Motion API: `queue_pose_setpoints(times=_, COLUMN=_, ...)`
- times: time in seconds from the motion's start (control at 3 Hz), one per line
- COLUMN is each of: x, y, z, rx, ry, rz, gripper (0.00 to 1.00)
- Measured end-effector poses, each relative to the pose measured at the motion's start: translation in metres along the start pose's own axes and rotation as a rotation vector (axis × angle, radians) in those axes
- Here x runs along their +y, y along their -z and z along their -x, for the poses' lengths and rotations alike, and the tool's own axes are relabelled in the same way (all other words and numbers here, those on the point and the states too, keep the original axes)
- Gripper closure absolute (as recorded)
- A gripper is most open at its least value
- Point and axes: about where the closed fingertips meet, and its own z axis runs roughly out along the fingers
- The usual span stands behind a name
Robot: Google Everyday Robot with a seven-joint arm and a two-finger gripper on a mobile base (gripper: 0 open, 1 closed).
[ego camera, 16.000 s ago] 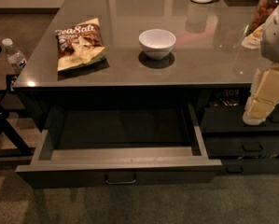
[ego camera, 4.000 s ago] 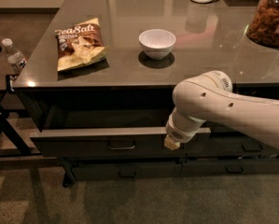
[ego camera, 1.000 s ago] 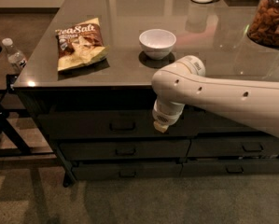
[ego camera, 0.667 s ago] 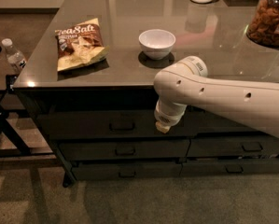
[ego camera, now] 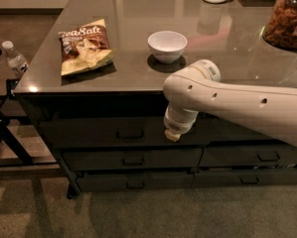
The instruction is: Close top drawer
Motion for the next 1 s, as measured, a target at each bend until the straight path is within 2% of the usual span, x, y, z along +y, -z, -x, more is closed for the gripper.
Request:
queue_pose_setpoints(times=0.33, x=0.0000, y=0.0000, z=0.0000, rx=0.000, ry=0.000, rz=0.000, gripper=0.13)
queue_pose_setpoints(times=0.67, x=0.0000, y=0.0000, z=0.0000, rx=0.000, ry=0.000, rz=0.000, gripper=0.00)
queue_pose_setpoints(times=1.0, x=0.0000, y=0.0000, z=0.0000, rx=0.000, ry=0.000, rz=0.000, gripper=0.00)
